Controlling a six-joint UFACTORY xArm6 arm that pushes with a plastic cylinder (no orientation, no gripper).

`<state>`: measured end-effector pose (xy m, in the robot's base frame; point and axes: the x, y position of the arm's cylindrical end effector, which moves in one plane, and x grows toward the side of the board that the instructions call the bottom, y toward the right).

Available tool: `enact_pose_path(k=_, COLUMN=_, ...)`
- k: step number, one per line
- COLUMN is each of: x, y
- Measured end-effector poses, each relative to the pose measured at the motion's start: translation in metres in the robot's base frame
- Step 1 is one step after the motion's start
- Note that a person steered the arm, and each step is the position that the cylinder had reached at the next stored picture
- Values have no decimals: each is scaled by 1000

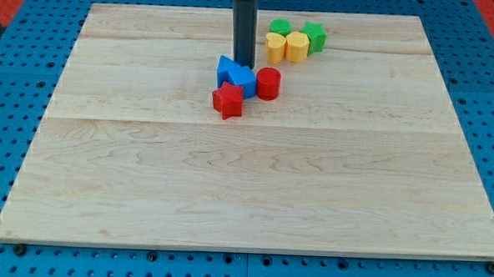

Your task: Slide the blue blocks close to the red star

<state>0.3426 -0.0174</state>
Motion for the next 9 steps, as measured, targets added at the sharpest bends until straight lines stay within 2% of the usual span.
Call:
enact_pose_path(k=1, x=21, y=-20)
enact_pose_path(k=2, x=17, y=-20)
enact_pose_path(k=3, x=-15, y=-22)
enact_pose_path(k=4, x=-17, y=-88)
enact_pose_path(k=5, x=16, y=-83)
enact_pose_path(k=6, x=35, y=-38)
enact_pose_path(k=7, x=26, y=-52)
enact_pose_path(k=8, x=-20, y=-33)
enact_pose_path(k=9, x=-16, y=39)
